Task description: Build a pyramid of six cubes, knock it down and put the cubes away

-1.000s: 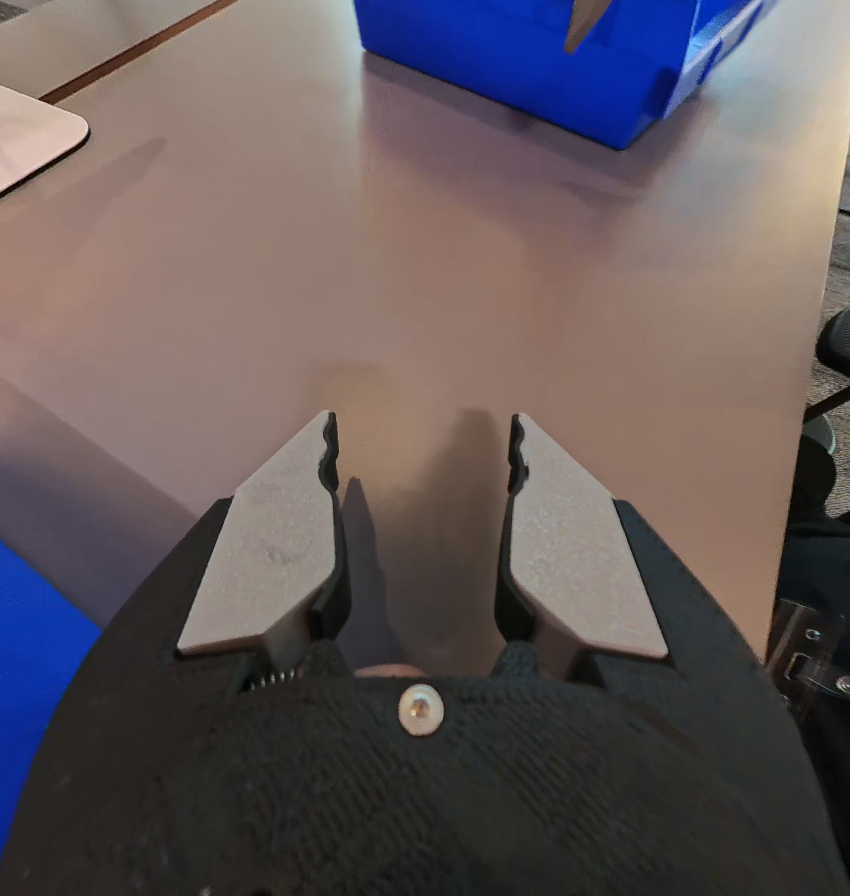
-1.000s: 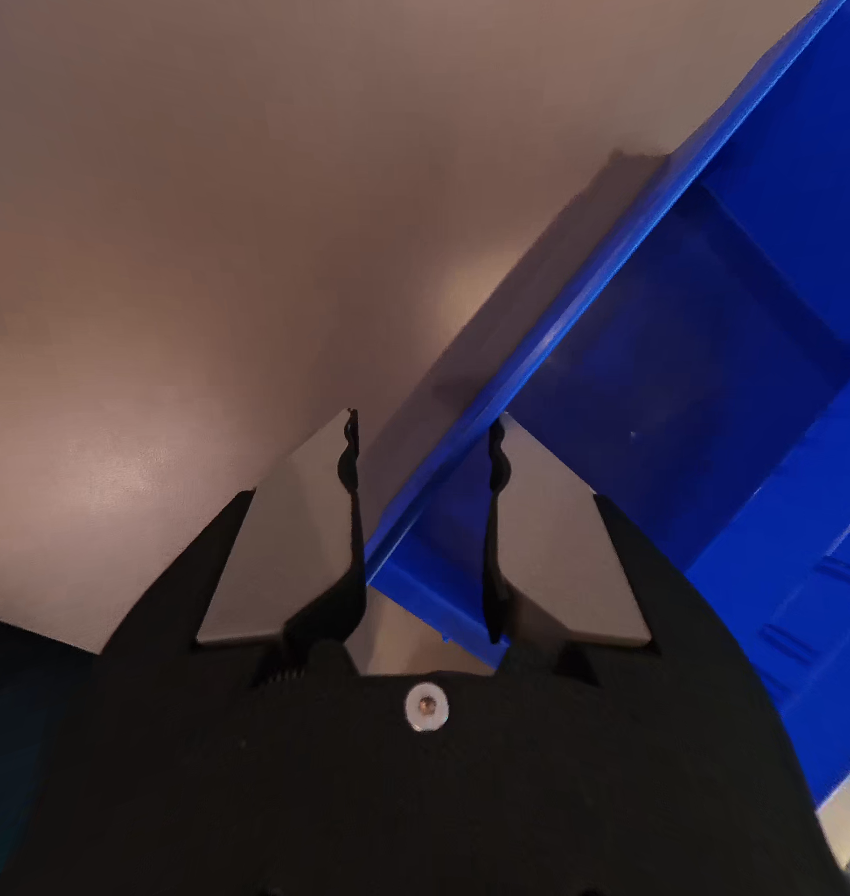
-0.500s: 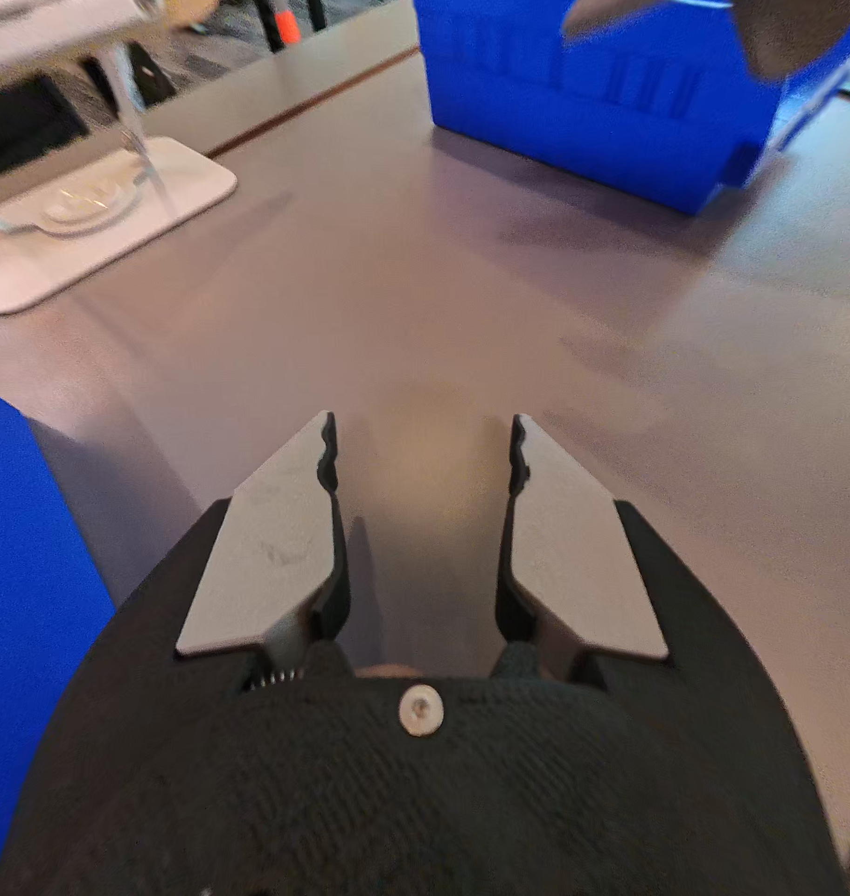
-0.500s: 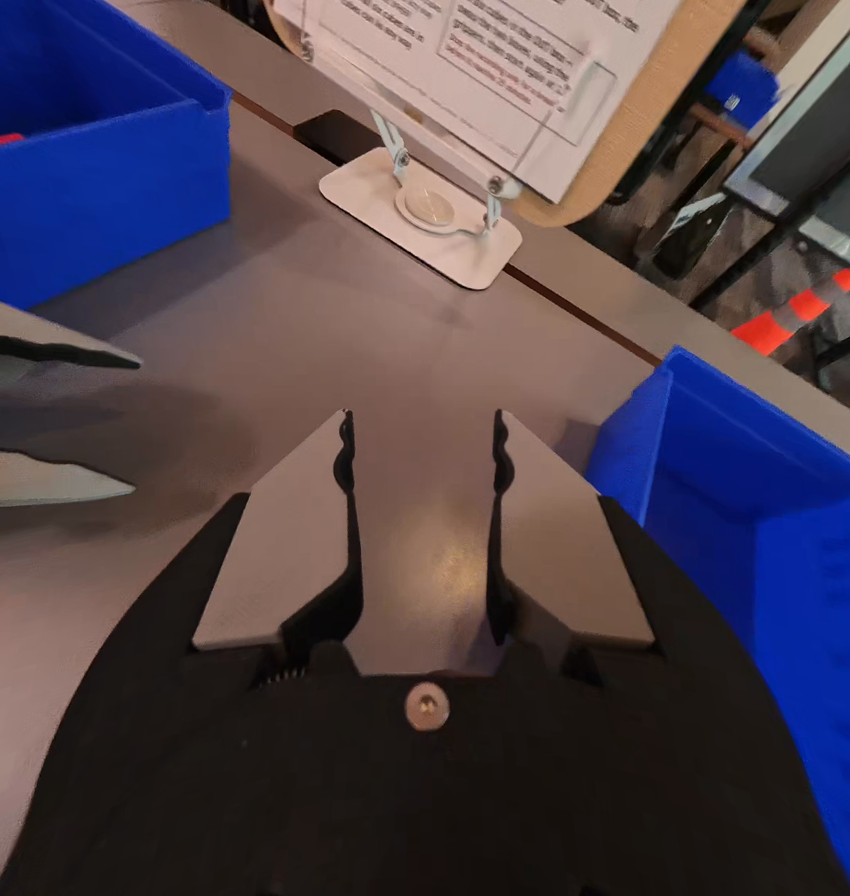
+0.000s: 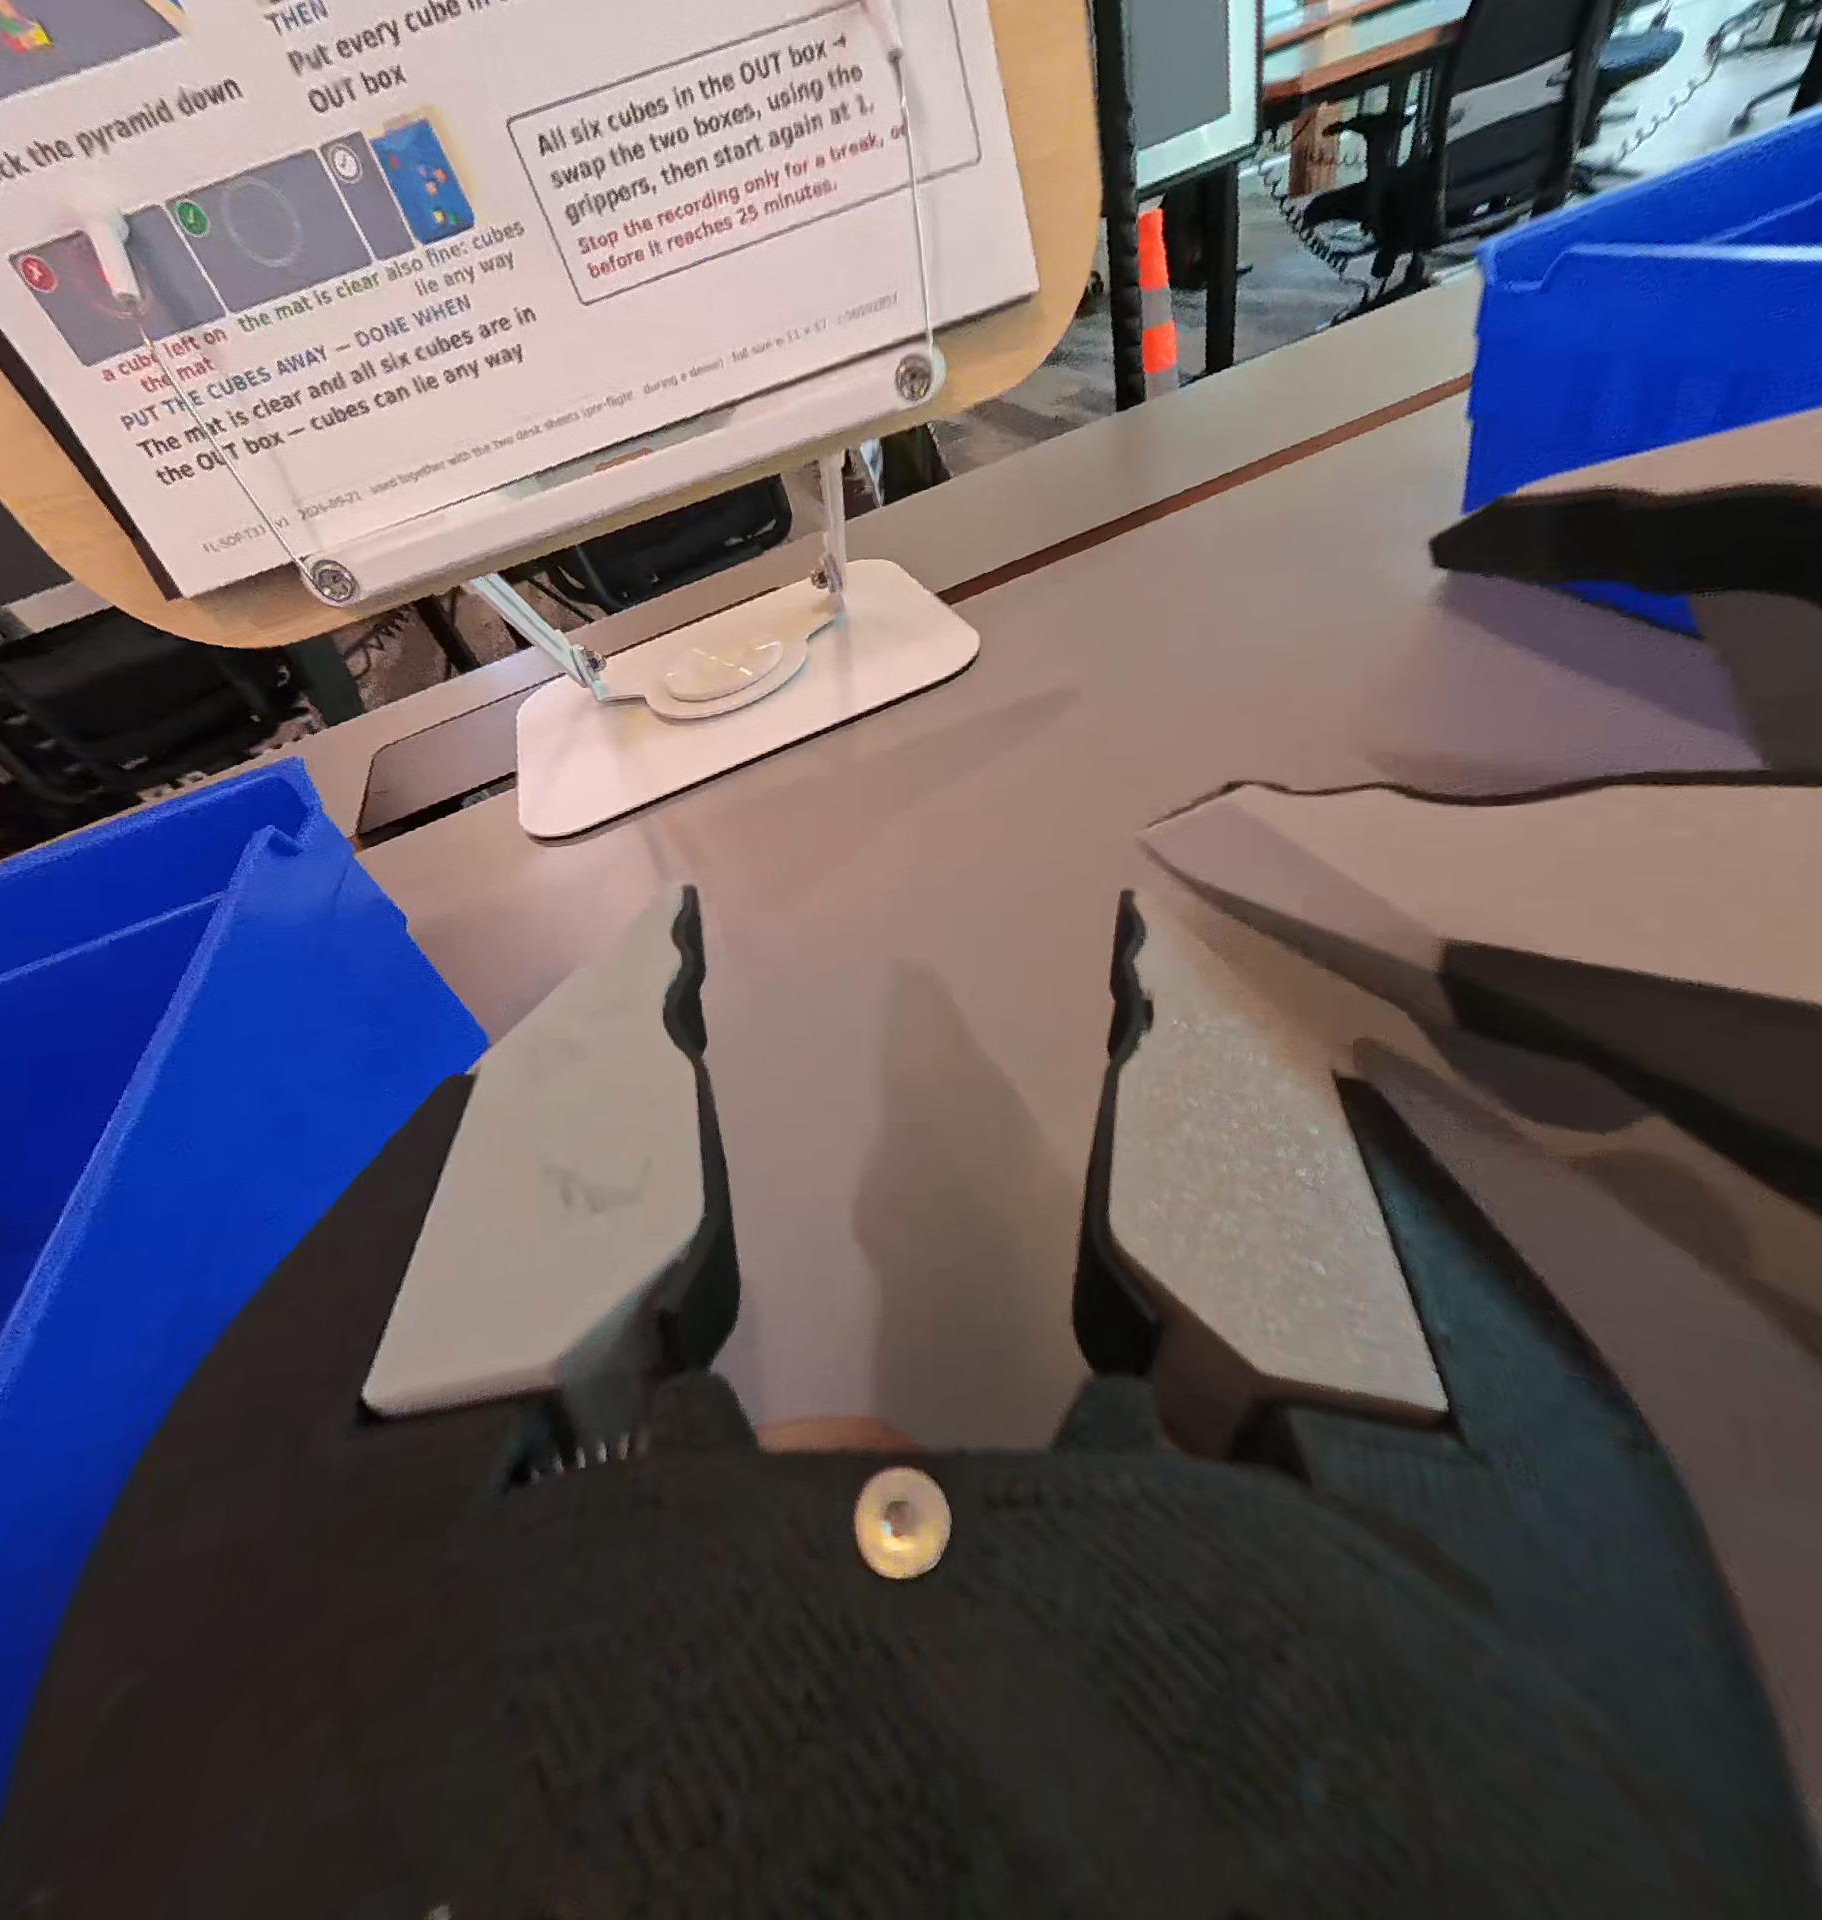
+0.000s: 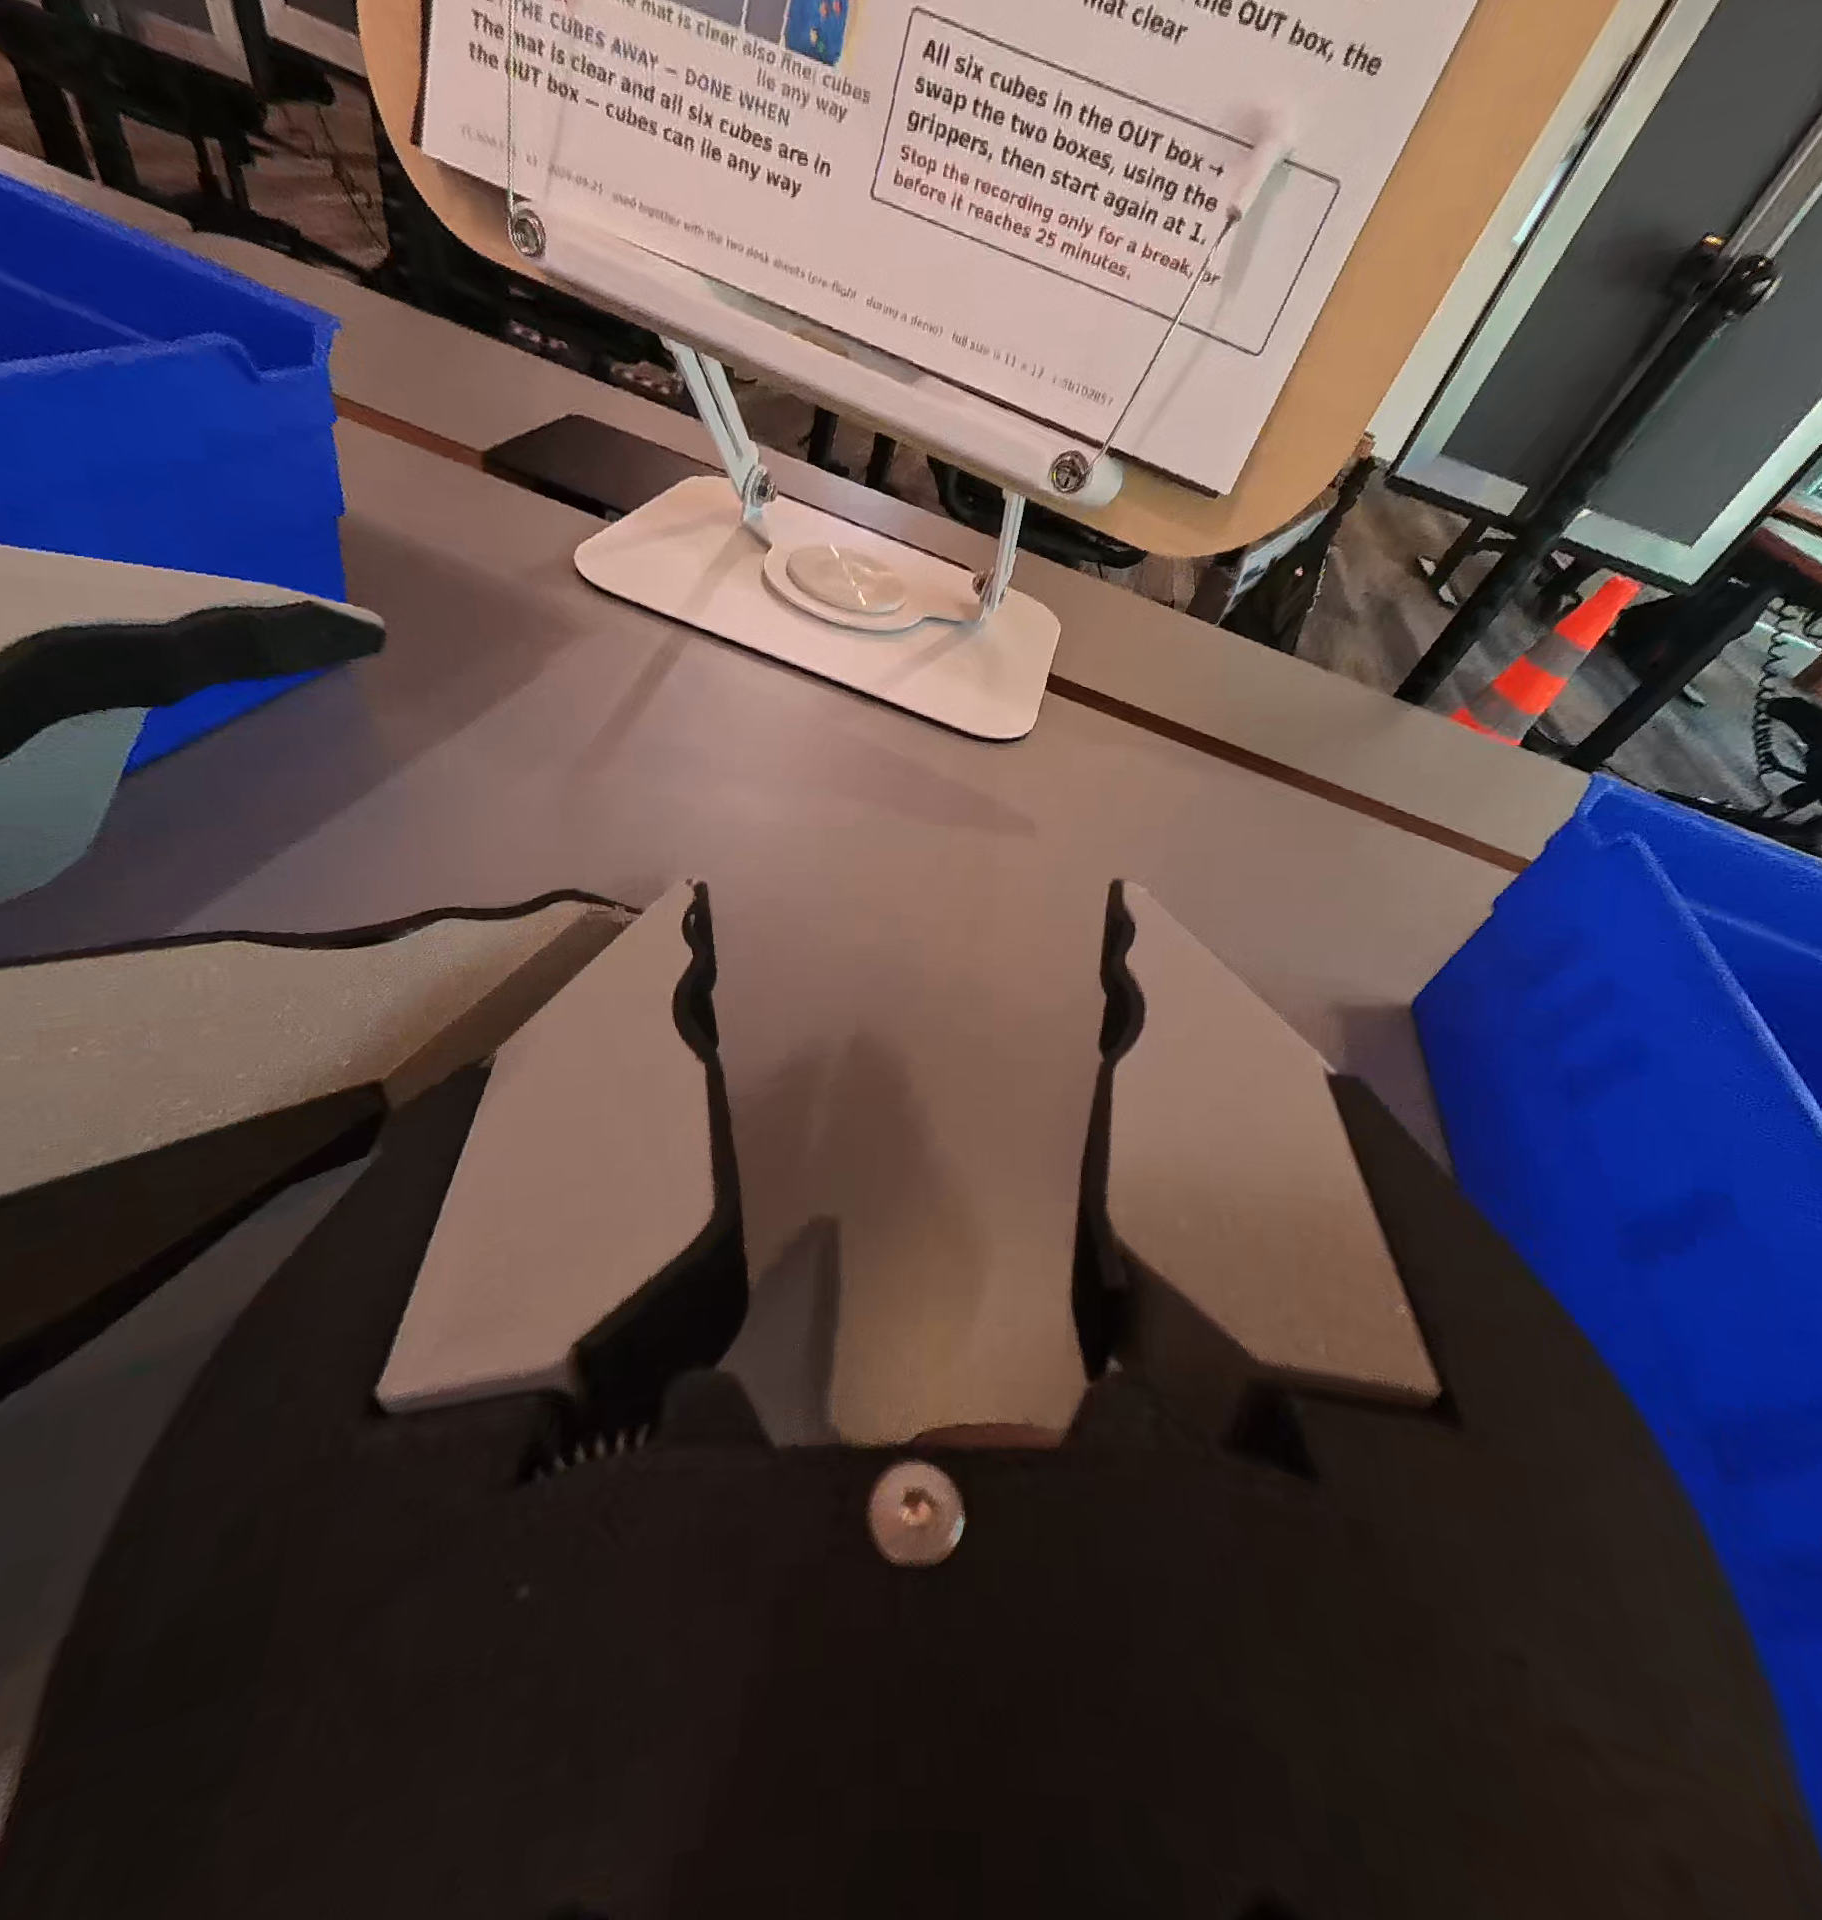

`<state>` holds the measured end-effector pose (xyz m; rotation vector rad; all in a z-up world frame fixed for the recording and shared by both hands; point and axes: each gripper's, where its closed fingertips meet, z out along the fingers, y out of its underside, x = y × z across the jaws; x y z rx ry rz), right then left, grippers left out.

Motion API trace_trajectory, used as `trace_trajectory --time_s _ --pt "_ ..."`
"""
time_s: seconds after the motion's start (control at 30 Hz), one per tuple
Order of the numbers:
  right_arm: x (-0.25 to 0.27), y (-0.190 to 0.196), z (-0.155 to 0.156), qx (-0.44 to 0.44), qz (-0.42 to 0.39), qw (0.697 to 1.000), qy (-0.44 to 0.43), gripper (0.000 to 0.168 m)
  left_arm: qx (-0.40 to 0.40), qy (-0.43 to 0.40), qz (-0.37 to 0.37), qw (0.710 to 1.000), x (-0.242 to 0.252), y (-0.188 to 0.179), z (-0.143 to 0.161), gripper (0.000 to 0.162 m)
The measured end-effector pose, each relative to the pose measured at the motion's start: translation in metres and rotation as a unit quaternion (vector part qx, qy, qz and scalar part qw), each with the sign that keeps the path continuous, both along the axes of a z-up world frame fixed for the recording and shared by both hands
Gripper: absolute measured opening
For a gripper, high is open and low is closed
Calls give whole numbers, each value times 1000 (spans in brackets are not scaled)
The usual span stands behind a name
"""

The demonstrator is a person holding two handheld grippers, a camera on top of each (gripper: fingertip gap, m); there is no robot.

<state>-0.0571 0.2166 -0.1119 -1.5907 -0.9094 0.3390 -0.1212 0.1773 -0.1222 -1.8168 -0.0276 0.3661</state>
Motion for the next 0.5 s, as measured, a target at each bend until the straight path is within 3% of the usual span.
trace_trajectory --time_s 0.5 --pt "5 -3 -8 9 -9 1000 -9 73 7 -12 3 1000 -4 -10 -2 80"
